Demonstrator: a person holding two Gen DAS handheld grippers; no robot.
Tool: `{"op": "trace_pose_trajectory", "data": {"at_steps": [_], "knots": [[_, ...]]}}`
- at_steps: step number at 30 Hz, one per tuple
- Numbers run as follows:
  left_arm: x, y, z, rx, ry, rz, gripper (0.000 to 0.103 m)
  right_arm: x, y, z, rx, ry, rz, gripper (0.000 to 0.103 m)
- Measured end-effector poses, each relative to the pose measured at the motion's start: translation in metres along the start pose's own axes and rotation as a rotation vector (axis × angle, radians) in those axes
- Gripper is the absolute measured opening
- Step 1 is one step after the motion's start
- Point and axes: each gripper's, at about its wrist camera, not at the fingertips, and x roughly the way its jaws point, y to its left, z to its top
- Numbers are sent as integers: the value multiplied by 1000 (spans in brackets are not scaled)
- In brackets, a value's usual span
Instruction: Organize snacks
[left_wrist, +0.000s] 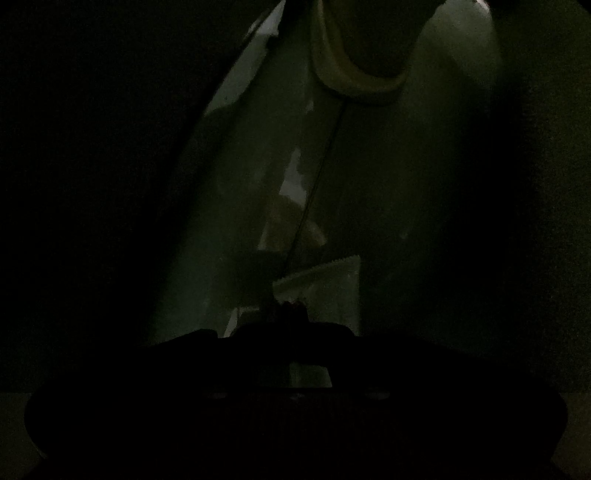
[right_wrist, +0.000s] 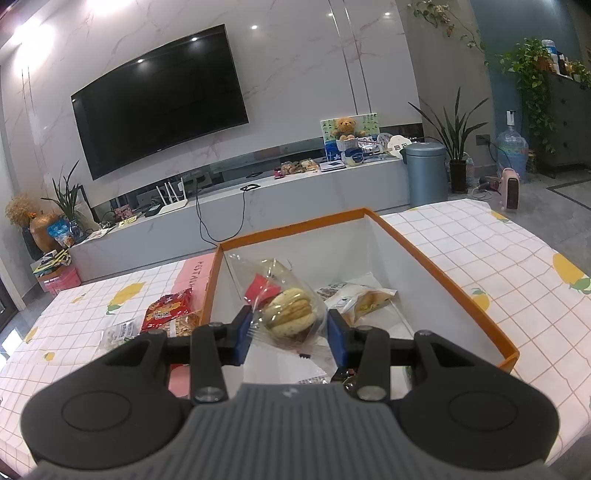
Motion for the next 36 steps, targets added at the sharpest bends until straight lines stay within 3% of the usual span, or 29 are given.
{"op": "trace_pose_trajectory", "data": {"at_steps": [3,4,5,6,10,13,15,17,19,23,25,31,36], "knots": [[10,1,3,-24,39,-6,5,1,1,-1,-2,1,-1,41],[9,3,4,-32,64,-38,29,1,1,-1,-2,3,-3,41],[15,4,4,-51,104,-75,47,2,0,-2,0,5,-4,41],[21,5,4,-83,139,-75,75,2,0,-2,3,7,-5,41],[35,-1,9,-76,164,-35,86,4,0,0,4,12,-8,41],[48,-10,16,-79,186,-5,86,4,-1,-1,6,14,-10,41],[57,-20,22,-56,200,13,96,4,-1,-1,6,15,-13,41],[58,-25,27,-45,189,42,93,3,-1,-1,7,15,-16,41],[50,-21,26,-65,137,73,59,3,-2,-1,11,16,-19,41],[44,-16,25,-103,92,67,51,4,-1,0,8,17,-20,41],[40,-20,24,-82,67,55,40,4,-1,0,3,16,-23,41],[14,-22,22,-26,-32,41,37,3,-2,0,4,13,-31,41],[-2,-28,14,23,-170,37,36,1,-4,0,9,6,-29,41]]}}
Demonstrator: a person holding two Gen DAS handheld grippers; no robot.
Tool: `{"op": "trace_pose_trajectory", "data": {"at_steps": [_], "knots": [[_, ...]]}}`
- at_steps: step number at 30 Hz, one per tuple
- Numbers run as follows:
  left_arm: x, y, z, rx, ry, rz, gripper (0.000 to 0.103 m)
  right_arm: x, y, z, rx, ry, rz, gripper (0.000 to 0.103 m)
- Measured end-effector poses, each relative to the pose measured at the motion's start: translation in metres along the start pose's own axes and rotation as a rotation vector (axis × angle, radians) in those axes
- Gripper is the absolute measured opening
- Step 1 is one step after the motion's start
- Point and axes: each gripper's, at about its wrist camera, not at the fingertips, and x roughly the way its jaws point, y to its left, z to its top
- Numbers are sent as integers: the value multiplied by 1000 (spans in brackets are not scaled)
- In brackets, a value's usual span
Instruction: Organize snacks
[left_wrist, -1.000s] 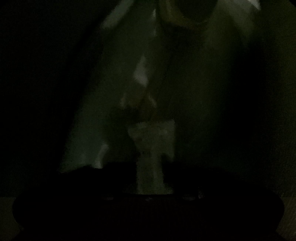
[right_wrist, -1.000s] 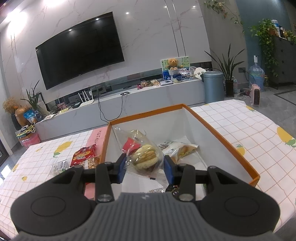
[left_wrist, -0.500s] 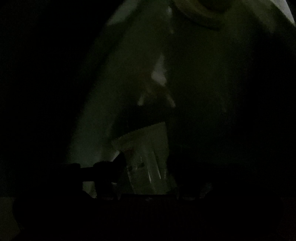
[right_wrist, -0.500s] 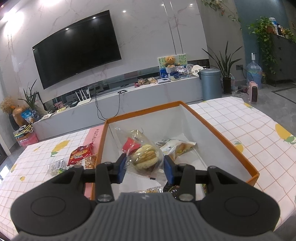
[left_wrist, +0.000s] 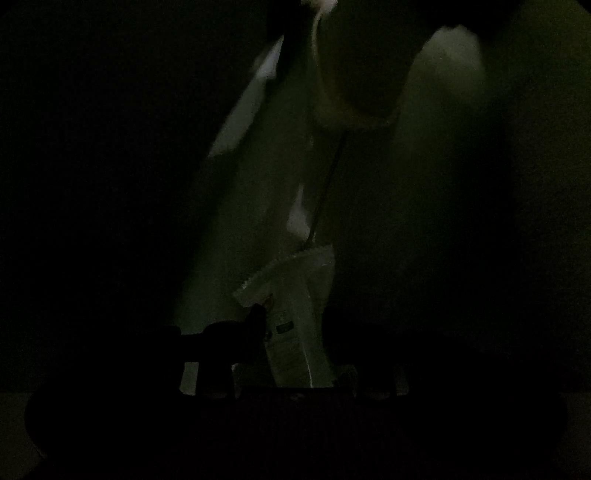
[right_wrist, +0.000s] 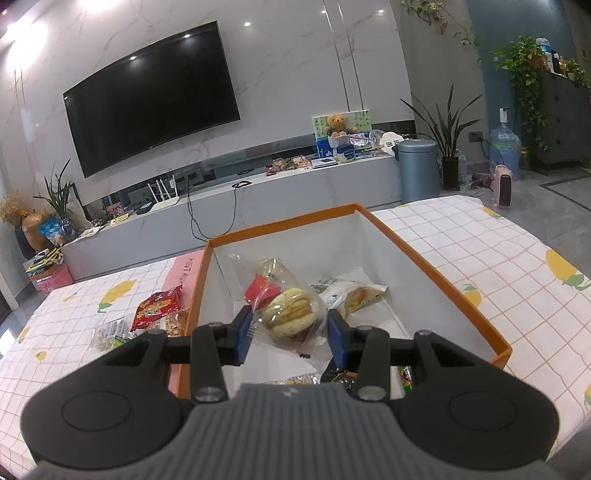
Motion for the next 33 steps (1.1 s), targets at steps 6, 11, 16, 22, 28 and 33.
{"op": "trace_pose_trajectory", "data": {"at_steps": [6,11,16,22,28,33], "knots": [[-40,7,1,-8,-115,-40,36,-2,1,-4,1,-8,20,41],[-81,6,9,-36,-177,-58,36,-4,-3,-4,7,-8,25,41],[-102,-2,19,-93,-160,-39,36,-6,-9,-2,21,-9,42,41],[-117,-6,20,-67,-88,25,36,-11,-16,-1,48,-20,67,41],[-138,-11,18,-6,-53,67,35,-16,-21,0,71,-28,94,41],[-159,-21,18,49,-52,134,34,-17,-21,-1,76,-26,123,41]]}}
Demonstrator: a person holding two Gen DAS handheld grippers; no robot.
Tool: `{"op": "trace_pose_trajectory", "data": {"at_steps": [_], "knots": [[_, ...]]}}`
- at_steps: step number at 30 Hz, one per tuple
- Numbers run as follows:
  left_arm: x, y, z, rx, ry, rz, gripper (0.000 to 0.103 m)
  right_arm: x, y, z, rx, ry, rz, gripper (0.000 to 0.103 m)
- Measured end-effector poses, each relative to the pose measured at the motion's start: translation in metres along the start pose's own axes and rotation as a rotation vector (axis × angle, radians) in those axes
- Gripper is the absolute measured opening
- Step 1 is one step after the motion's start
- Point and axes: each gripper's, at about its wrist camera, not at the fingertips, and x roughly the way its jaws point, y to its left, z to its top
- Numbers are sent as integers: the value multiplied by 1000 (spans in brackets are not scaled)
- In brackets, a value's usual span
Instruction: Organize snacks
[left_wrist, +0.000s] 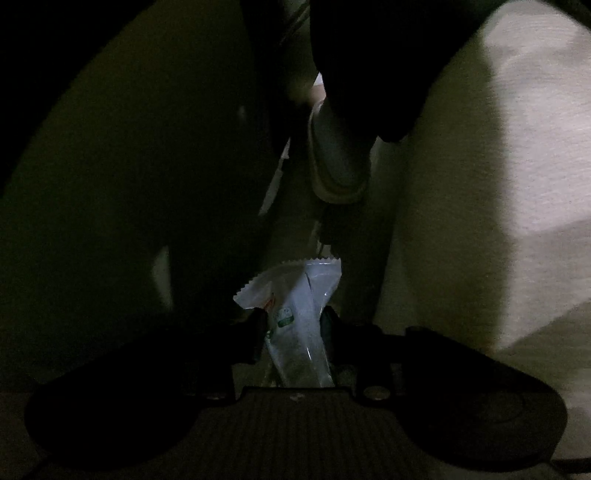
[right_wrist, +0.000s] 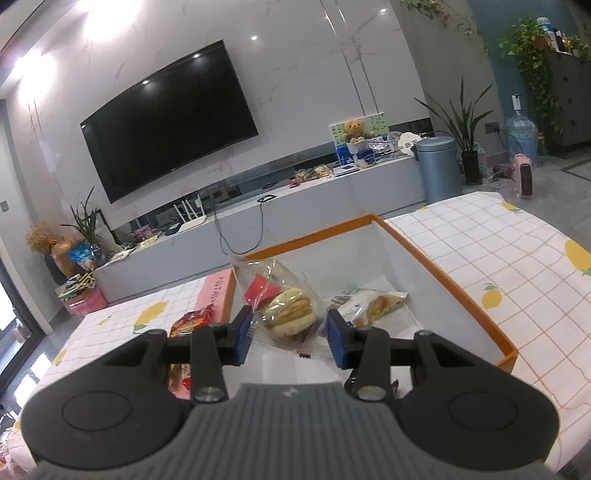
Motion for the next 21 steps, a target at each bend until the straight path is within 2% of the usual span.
{"op": "trace_pose_trajectory", "data": {"at_steps": [5,14,21], "knots": [[-38,-13,3,35,-39,49,34,1,0,2,17,2,19,41],[-81,-31,6,20,-74,86,34,2,4,2,16,-1,28,41],[-114,-30,9,-85,-88,109,31,0,3,4,31,-9,47,41]]}}
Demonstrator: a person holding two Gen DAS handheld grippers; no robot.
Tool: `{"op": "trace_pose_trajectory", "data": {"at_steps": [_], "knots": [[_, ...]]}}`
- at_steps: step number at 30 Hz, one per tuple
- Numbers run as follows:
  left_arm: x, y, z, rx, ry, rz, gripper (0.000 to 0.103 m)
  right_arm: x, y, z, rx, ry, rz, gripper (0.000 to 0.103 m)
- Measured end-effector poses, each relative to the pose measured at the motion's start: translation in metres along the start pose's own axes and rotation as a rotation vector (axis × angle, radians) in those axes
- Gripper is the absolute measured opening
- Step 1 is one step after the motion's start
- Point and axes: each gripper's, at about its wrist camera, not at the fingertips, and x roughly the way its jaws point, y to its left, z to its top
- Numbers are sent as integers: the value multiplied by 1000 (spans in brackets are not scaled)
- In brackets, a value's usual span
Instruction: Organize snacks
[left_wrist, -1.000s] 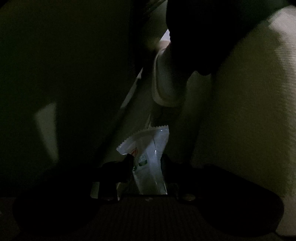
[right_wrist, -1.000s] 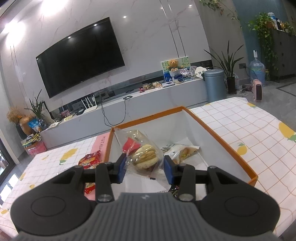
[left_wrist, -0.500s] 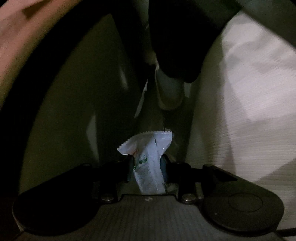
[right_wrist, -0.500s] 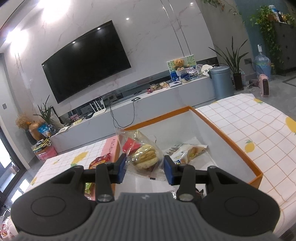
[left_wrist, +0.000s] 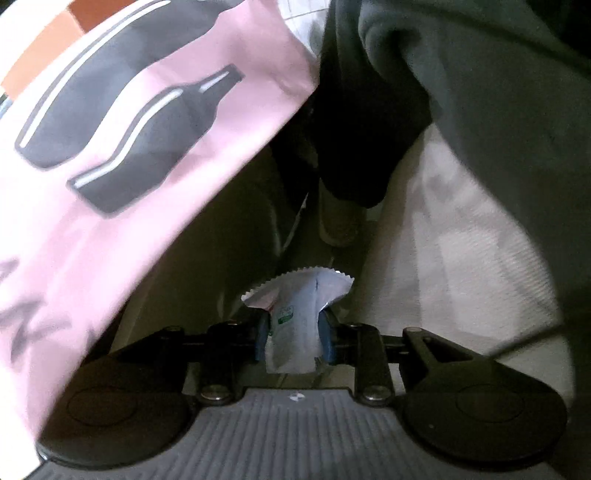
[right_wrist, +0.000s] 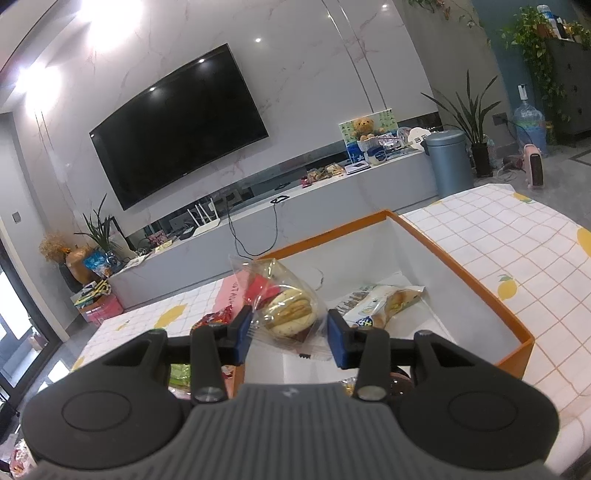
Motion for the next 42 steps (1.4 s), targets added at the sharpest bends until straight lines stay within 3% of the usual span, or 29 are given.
{"op": "trace_pose_trajectory", "data": {"at_steps": [5,6,7,11,14,19,24,28,34,42], "knots": [[-35,-9,-1,-23,-26,0,25,-4,0,-1,1,-10,10,41],[-41,-11,-1,-35,-30,-17,4,-4,0,-1,2,-12,12,41],[-44,-12,0,-62,-21,-41,2,-6,0,-1,2,-15,12,41],[-48,-17,-2,-62,-56,-4,2,-10,1,0,4,-31,23,41],[-50,-12,-6,-86,-38,-25,1,-16,-1,0,-4,-42,31,41],[-55,-14,1,-72,-88,-1,0,-18,-3,1,-3,-52,24,41],[-88,-6,4,-128,-134,49,0,-25,-2,1,2,-66,37,41],[-127,15,6,-274,-218,67,0,-35,-5,7,0,-79,59,41],[-179,60,38,-429,-415,101,0,-42,-20,25,3,-88,65,41],[-203,130,111,-628,-642,-7,0,-32,-57,49,63,-72,46,41]]}}
